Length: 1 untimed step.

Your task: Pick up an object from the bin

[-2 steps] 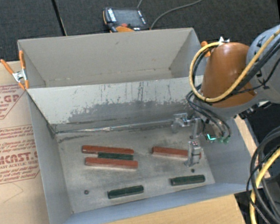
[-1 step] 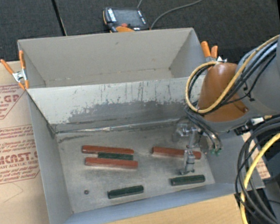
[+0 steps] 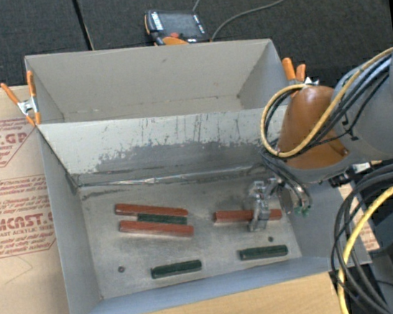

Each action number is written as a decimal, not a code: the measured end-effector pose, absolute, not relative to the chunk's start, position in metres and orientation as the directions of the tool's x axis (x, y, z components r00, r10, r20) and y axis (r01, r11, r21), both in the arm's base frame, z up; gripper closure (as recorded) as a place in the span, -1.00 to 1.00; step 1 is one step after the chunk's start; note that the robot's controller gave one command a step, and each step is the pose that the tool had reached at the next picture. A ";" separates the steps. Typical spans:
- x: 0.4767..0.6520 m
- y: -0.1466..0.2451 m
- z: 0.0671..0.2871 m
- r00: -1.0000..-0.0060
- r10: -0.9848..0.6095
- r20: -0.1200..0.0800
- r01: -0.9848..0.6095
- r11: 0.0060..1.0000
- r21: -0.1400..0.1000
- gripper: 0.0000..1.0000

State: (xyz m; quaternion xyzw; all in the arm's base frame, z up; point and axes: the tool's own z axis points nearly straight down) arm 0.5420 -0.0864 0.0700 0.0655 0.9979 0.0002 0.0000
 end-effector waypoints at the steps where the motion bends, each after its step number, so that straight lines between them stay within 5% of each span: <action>1: 0.529 -0.068 0.240 -0.985 0.171 -0.010 0.171 0.985 0.001 1.00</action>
Offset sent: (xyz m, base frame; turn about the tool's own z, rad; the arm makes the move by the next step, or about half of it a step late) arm -0.0143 0.0179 0.1653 0.0423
